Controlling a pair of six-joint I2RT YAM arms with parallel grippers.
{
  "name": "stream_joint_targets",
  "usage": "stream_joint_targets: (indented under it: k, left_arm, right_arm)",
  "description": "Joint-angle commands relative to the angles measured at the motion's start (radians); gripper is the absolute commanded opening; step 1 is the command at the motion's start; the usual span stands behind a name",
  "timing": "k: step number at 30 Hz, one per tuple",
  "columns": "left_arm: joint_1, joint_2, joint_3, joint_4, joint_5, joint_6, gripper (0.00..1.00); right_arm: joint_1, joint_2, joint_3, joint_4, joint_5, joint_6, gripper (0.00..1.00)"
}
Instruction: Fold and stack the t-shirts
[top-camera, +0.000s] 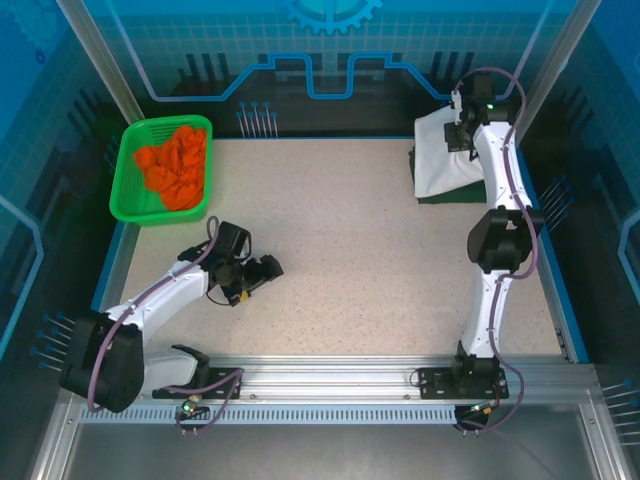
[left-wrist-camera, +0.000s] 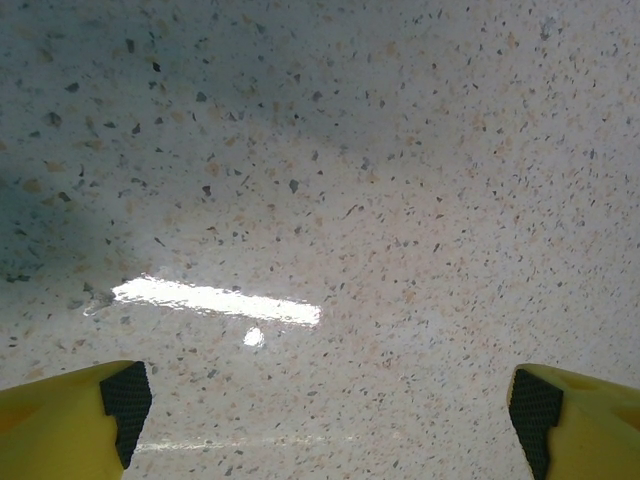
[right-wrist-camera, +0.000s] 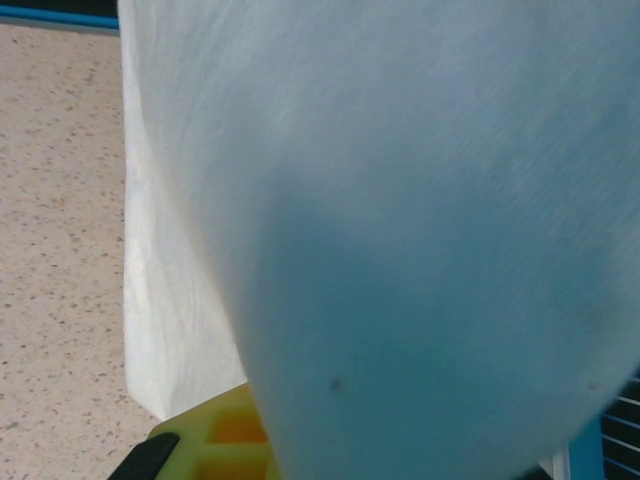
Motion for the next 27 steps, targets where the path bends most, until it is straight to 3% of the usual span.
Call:
stream_joint_targets:
  k: [1,10,18,20,24,27]
  left_arm:
    - [0.01,0.027,0.04,-0.031,0.024,0.012,0.94]
    - [0.009,0.094,0.11,-0.127,0.031,0.049,0.94]
    - [0.009,0.142,0.157,-0.17,0.024,0.06,0.95]
    - [0.009,0.162,0.177,-0.177,0.024,0.067,0.95]
    - [0.009,0.196,0.213,-0.189,0.025,0.075,0.95]
    - [0.009,0.215,0.237,-0.196,0.025,0.078,0.96]
  right_arm:
    - [-0.051,0.061,0.034,0.009,-0.069,-0.012,0.0]
    - [-0.15,0.235,0.182,0.017,-0.181,-0.01,0.0]
    - [-0.164,0.328,0.273,0.021,-0.156,-0.024,0.14]
    - [-0.164,0.334,0.278,0.032,-0.1,-0.012,0.28]
    - [-0.172,0.344,0.283,0.053,0.103,0.039,0.73]
    - [-0.185,0.32,0.295,0.022,0.181,0.103,0.87]
